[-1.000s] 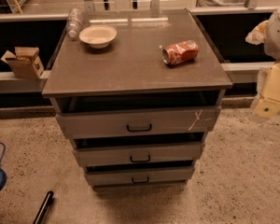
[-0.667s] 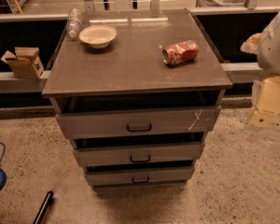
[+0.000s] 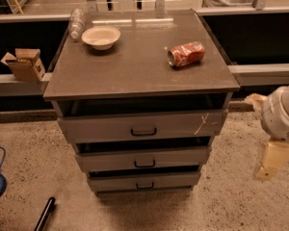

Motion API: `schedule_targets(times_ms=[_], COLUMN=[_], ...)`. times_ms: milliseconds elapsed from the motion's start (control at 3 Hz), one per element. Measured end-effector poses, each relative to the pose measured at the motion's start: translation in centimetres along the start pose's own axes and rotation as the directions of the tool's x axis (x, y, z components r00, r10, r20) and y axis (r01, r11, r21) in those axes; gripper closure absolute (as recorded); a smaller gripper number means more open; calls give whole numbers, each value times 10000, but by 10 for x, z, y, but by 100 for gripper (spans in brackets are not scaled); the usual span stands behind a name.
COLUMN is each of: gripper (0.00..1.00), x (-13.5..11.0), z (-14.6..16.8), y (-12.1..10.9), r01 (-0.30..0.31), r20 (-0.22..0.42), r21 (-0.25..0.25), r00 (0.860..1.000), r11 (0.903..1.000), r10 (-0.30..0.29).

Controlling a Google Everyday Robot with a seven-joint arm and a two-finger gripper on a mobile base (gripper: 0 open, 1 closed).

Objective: Open middle drawer

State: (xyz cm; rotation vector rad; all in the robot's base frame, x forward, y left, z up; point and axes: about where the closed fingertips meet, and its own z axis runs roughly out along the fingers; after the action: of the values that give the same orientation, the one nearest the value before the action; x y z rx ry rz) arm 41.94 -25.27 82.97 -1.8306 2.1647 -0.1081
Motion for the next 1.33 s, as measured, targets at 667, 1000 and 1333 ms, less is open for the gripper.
schedule_targets(times_ms=[667,1000,1333], gripper=[0,0,0], x=[6,9,5], z=[26,121,188], y=[6,27,50], r01=[353,931,1266], r20=[-415,-172,658], r21=[-57,-1309,-2570], r00=[9985,9952,9914], r11=[9994,9870,9581], r10=[-355,-962,-1133])
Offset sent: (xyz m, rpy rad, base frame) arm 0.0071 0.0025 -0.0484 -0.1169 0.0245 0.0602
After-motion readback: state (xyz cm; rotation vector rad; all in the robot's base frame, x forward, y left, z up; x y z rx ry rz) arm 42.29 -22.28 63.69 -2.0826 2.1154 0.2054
